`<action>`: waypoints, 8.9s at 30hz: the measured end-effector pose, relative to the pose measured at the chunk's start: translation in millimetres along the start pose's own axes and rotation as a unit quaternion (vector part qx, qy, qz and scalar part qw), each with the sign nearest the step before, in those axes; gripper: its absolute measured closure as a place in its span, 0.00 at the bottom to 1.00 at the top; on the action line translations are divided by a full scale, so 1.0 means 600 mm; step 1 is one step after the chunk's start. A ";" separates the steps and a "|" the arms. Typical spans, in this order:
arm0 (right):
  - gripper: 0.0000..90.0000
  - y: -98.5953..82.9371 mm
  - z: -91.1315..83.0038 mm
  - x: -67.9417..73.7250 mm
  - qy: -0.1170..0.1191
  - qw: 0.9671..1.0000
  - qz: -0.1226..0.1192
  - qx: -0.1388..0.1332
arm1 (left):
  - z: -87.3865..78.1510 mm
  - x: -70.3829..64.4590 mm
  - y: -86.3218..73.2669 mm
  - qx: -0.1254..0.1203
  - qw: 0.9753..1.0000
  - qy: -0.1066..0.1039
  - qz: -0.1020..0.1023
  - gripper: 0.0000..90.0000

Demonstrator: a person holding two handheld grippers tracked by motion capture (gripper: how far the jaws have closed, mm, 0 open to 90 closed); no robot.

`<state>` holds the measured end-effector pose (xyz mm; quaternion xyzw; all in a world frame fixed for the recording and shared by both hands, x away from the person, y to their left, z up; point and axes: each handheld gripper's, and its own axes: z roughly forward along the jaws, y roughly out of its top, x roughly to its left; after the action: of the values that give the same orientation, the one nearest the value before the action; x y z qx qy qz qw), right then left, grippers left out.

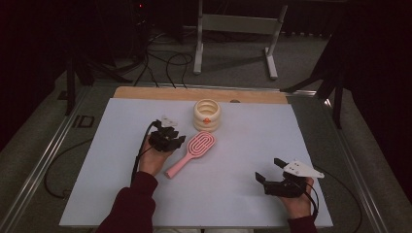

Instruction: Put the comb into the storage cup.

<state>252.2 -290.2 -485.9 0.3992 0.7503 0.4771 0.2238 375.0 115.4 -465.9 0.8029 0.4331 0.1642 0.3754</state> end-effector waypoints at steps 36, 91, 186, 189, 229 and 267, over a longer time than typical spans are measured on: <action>0.10 0.010 -0.001 0.009 0.012 0.999 -0.016 -0.026 | -0.244 0.032 -0.200 -0.146 0.987 0.070 -0.007 0.00; 0.10 -0.007 0.009 0.013 0.021 0.999 -0.015 -0.027 | -0.155 -0.002 -0.086 0.012 0.997 0.061 0.048 0.00; 0.10 -0.009 0.013 0.009 0.015 1.000 -0.019 -0.012 | 0.069 -0.075 -0.014 0.227 0.973 -0.020 0.046 0.57; 0.10 -0.010 0.014 0.008 0.014 1.000 -0.019 -0.012 | 0.071 -0.078 -0.013 0.230 0.972 -0.014 0.050 0.58; 0.10 -0.012 0.017 0.006 0.013 1.000 -0.019 -0.004 | 0.047 -0.064 -0.021 0.211 0.975 -0.043 0.050 0.77; 0.10 -0.014 0.020 0.008 0.016 1.000 -0.015 0.002 | -0.032 -0.038 -0.028 0.109 0.993 -0.014 0.032 0.77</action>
<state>254.8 -281.5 -498.5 0.3806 0.7605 0.4789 0.2180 340.9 111.2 -464.1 0.8547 0.4172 0.1166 0.2862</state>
